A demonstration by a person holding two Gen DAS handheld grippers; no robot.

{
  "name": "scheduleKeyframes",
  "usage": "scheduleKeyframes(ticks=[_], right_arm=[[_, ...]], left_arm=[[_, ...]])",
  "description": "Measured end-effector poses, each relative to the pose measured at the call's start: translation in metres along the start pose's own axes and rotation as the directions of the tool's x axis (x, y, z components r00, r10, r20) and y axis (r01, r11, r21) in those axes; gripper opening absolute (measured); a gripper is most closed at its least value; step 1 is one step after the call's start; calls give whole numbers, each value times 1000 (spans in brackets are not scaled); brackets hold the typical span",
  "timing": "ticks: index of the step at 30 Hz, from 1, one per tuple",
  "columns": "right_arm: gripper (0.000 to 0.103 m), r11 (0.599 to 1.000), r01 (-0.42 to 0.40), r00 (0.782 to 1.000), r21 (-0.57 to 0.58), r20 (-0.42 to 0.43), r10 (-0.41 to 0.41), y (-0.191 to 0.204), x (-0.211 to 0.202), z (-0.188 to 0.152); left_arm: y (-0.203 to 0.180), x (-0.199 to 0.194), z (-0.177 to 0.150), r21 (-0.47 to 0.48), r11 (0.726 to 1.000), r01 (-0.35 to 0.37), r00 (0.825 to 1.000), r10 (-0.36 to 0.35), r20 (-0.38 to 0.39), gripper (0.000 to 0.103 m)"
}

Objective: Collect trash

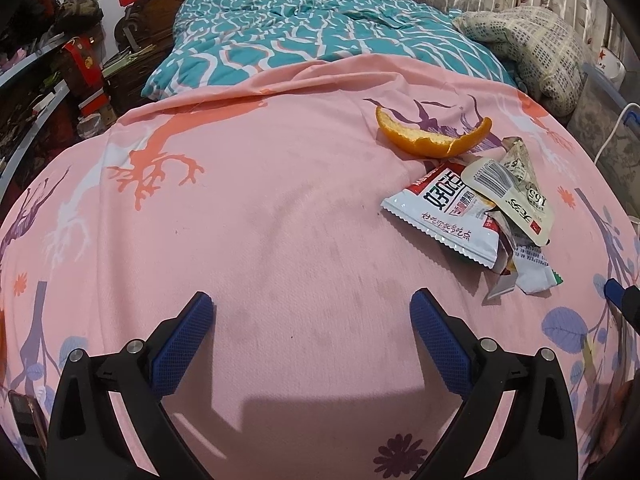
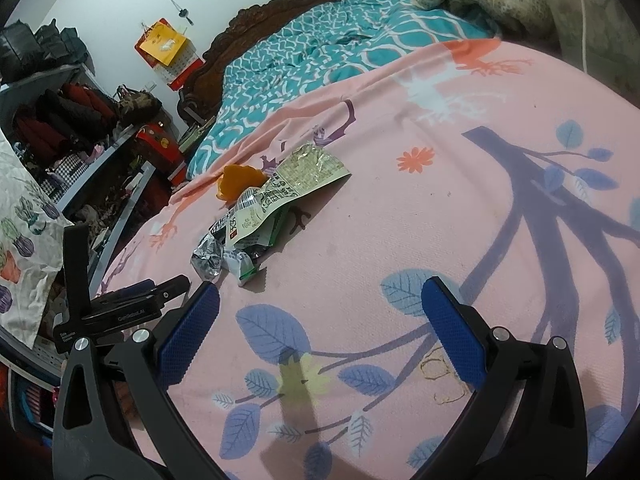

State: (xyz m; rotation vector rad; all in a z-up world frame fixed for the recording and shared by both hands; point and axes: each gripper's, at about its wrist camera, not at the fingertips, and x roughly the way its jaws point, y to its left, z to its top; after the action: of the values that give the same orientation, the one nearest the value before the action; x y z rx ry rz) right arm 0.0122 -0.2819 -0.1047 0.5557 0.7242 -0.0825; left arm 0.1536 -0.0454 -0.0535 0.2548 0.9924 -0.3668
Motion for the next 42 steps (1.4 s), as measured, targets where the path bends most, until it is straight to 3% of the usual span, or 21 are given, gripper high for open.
scheduleKeyframes(ticks=[6,9,13,16,20,23,26,28,32,35,38,39,42], right_arm=[[99,1000,20,999,-6,-25,-21,3,3,5],[85,999,-3,999,-35,-32,1,9,9,21],[71,996,-51,995,-74,-93,44,31,38,73],[67,982,-18,990,-186,-140,-8,60,78,108],[63,966,-35,966,-257,-256,-33,93,139,134],[62,944,-35,947,-328,-313,-74,114,176,141],[53,922,-55,905,-383,-409,-116,122,200,130],[52,898,-84,904,-431,-413,-113,125,190,114],[50,875,-238,881,-421,-473,12,117,144,75],[51,855,-294,875,-427,-480,61,110,103,38],[56,861,-302,903,-410,-413,120,97,61,21],[61,877,-289,926,-384,-346,154,87,38,19],[64,920,-259,959,-293,-189,210,58,-4,19]], left_arm=[[1,0,0,7,1000,5,1000,-5,-1,95],[2,0,0,12,1000,10,1000,-10,-1,95],[2,0,0,17,1000,13,1000,-13,-3,95],[2,-1,0,28,999,24,1000,-23,-6,95],[4,-2,1,40,998,51,999,-50,-14,94],[16,-8,3,-15,995,98,995,-98,14,94],[31,-17,6,-74,988,139,989,-134,70,94],[38,-20,8,-109,976,188,980,-179,83,94],[40,-20,10,-138,941,309,950,-299,84,94],[36,-19,10,-132,921,367,930,-358,83,94],[31,-18,10,-121,906,406,914,-399,77,94],[28,-17,10,-113,905,410,912,-404,72,94],[22,-17,7,-94,907,411,911,-407,60,94]])
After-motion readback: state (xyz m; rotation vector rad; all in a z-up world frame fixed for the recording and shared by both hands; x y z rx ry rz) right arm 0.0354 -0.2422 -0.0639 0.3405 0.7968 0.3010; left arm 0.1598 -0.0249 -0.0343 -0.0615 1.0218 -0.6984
